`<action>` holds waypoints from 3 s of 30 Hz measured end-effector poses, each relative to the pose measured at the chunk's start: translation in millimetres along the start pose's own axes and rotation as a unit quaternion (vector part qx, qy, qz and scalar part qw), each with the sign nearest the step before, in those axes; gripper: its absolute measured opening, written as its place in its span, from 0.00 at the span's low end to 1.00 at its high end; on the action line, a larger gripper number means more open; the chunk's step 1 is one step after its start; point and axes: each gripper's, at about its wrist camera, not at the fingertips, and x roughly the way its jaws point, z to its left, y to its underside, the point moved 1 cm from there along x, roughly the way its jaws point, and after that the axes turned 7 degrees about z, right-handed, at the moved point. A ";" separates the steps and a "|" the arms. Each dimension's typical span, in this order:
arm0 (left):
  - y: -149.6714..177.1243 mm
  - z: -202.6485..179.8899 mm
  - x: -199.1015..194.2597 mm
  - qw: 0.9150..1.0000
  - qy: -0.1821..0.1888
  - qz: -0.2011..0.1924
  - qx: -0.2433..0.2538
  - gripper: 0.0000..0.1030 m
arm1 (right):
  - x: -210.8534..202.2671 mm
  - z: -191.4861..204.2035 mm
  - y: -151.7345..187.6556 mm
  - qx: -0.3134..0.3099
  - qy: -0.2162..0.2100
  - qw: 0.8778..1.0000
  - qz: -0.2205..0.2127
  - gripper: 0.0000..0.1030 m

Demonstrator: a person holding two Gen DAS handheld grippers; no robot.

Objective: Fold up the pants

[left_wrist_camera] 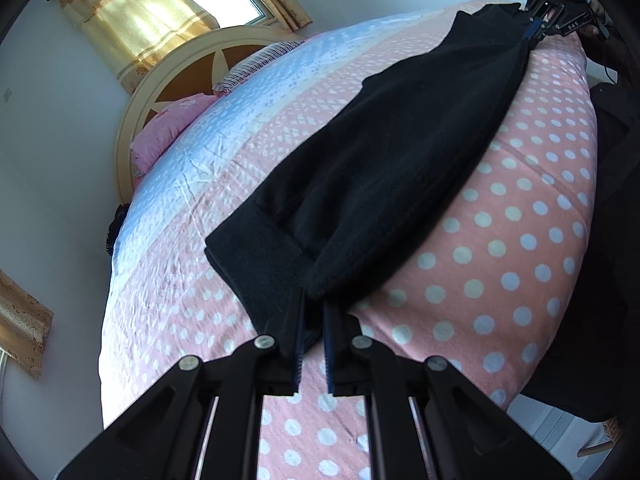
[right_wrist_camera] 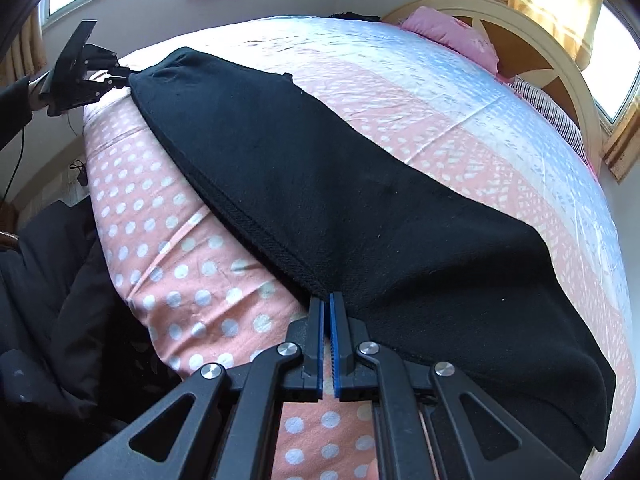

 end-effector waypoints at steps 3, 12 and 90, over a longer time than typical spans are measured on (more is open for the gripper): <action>0.3 0.0 2.4 0.999 -0.035 0.008 0.005 0.27 | -3.1 -3.8 2.0 0.009 -0.010 1.000 -0.003 0.13; -4.5 19.8 -36.3 0.997 -0.062 -0.006 -0.038 0.61 | -40.3 -49.2 48.3 0.115 0.009 0.992 -0.050 0.54; -329.1 -282.2 -8.8 0.953 0.247 -0.138 0.109 0.07 | -89.0 -261.8 287.8 0.591 0.030 0.779 -0.207 0.02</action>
